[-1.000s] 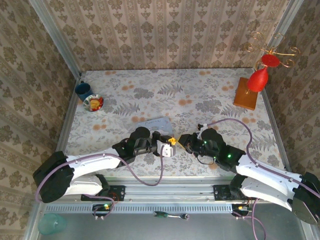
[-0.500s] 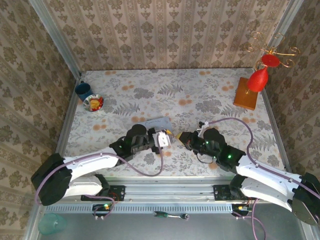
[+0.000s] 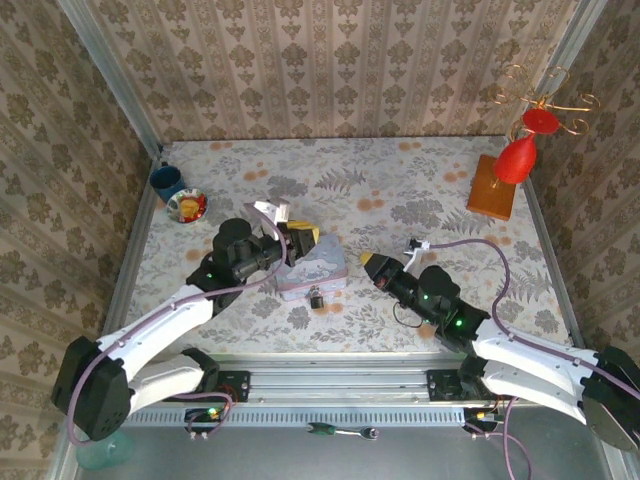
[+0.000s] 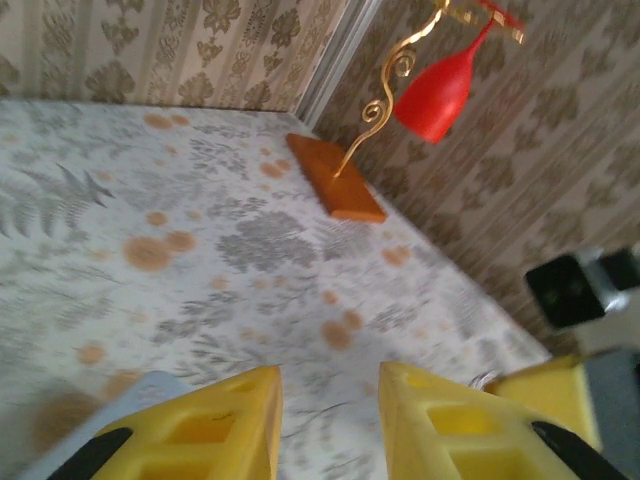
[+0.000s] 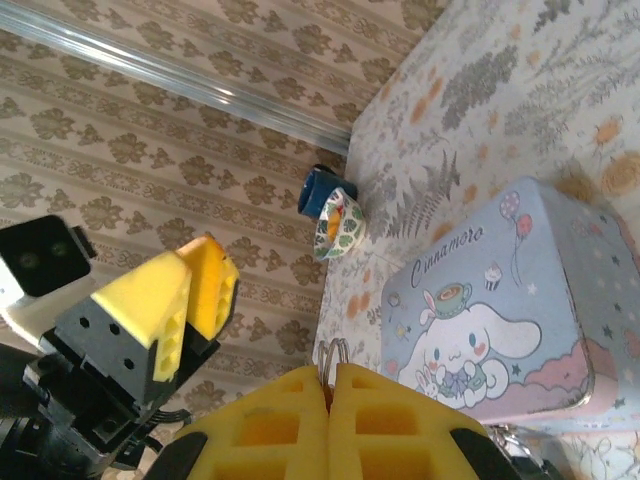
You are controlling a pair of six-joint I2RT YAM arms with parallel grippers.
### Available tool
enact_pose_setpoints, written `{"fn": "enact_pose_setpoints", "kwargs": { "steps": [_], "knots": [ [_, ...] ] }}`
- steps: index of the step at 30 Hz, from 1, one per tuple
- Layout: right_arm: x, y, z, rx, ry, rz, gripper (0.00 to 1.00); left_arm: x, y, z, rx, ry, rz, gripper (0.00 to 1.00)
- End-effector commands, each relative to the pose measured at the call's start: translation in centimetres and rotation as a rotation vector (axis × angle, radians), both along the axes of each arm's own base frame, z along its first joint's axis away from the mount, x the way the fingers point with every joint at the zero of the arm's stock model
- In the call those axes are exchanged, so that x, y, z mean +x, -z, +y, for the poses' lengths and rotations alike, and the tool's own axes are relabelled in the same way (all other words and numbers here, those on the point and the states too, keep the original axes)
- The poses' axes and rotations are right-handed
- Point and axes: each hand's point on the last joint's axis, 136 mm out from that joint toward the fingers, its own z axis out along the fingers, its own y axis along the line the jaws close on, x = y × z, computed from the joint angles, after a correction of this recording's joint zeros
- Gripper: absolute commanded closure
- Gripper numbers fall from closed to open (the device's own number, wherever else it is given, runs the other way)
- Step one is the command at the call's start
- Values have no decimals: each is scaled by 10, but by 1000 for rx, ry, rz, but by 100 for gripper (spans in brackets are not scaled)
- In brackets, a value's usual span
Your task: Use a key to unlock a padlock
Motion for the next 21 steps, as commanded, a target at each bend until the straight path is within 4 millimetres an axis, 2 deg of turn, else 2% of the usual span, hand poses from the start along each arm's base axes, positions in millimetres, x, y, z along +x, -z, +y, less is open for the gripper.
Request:
{"fn": "enact_pose_setpoints", "kwargs": {
  "steps": [1, 6, 11, 21],
  "knots": [
    [5, -22, -6, 9, 62, -117, 100, -5, -17, -18, -252, 23, 228, 67],
    [6, -25, -4, 14, 64, -140, 100, -19, -14, -50, -323, 107, 302, 63],
    [5, -32, 2, 24, 34, -140, 100, -28, -16, -69, -369, 160, 342, 61],
    [3, -37, -11, 64, 86, -137, 100, -34, -4, -82, -300, 188, 366, 67]
  ]
}}
